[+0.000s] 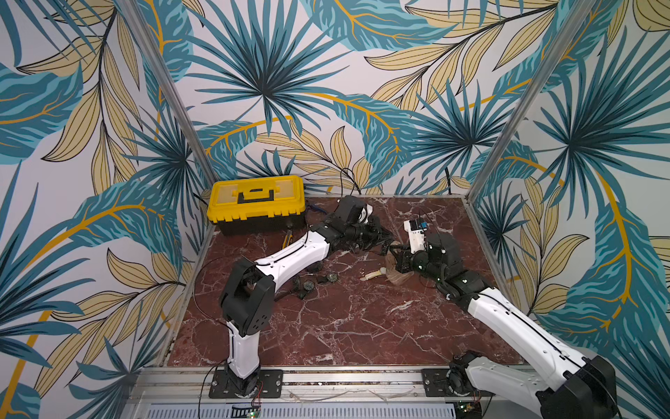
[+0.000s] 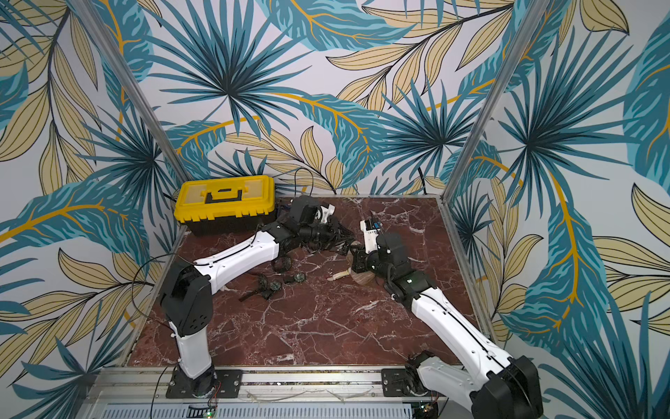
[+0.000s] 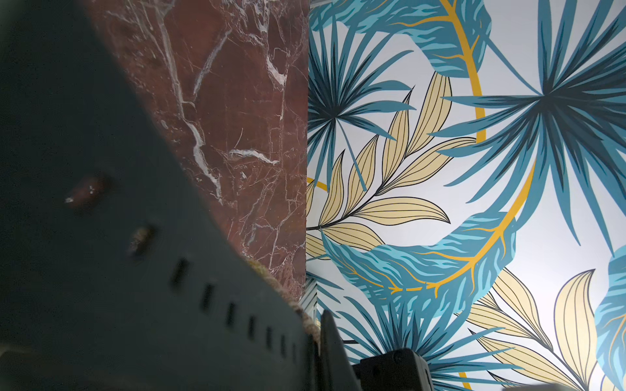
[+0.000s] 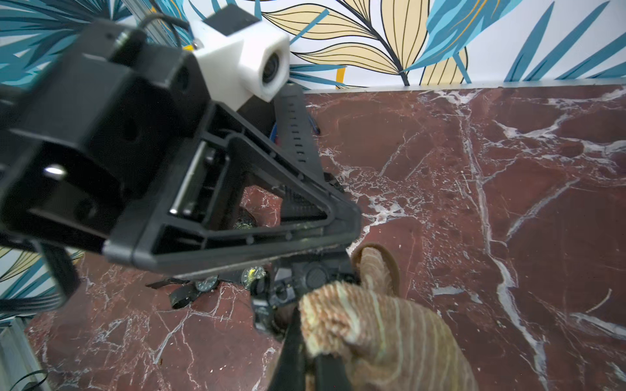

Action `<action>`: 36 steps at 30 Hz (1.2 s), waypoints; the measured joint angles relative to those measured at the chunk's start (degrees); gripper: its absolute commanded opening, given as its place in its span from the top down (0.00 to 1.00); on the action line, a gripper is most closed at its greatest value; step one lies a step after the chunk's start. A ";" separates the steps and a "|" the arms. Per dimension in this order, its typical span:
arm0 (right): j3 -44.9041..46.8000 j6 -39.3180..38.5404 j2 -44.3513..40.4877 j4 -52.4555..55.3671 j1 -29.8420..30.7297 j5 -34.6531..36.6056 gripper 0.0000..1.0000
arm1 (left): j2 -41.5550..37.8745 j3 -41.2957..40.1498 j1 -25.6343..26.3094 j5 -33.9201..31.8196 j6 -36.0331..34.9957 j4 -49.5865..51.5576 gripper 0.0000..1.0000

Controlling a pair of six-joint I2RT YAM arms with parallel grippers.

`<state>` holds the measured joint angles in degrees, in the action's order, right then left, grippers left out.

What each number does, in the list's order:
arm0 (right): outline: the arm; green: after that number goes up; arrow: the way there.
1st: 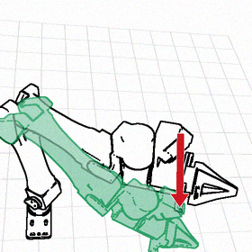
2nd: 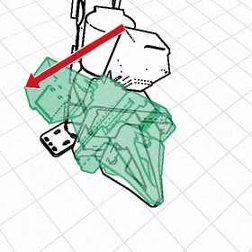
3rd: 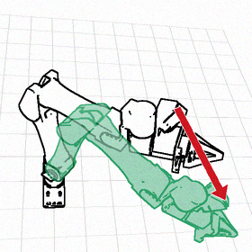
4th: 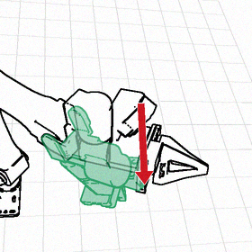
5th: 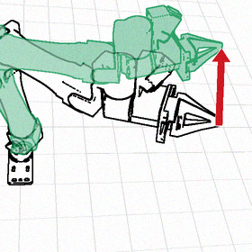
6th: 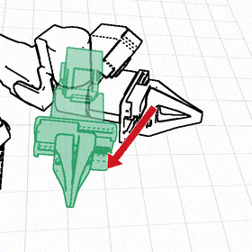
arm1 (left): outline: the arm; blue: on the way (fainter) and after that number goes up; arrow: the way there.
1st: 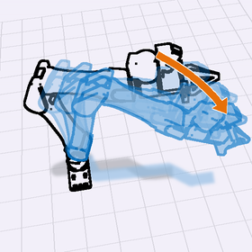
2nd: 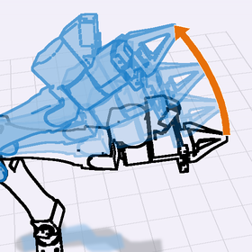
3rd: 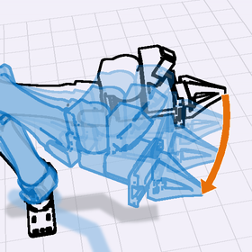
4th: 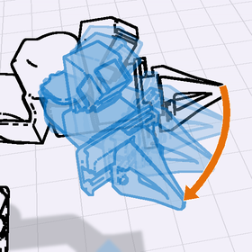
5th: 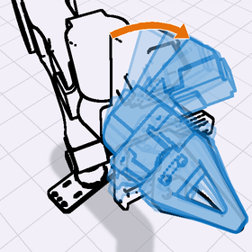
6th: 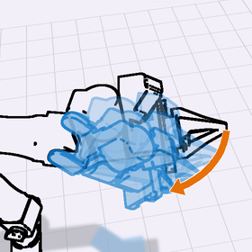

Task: Wipe the watch dial
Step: Wipe the dirt from the watch dial.

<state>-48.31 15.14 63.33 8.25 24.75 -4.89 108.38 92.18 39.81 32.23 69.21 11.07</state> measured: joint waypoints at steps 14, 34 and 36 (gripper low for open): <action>-1.86 -5.01 4.07 5.60 -1.05 -6.67 1.00 | 2.62 3.48 0.00 0.66 -1.29 5.07 1.00; 5.27 3.10 0.31 -8.35 -1.49 -10.03 1.00 | 2.29 3.65 -0.11 2.60 -1.70 0.74 1.00; 5.27 4.00 0.31 -9.25 -1.49 -9.88 1.00 | 2.12 3.65 -0.15 2.58 -1.73 0.02 1.00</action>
<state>-43.05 19.14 63.64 -0.99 23.27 -14.76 110.50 95.83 39.66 34.81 67.48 11.09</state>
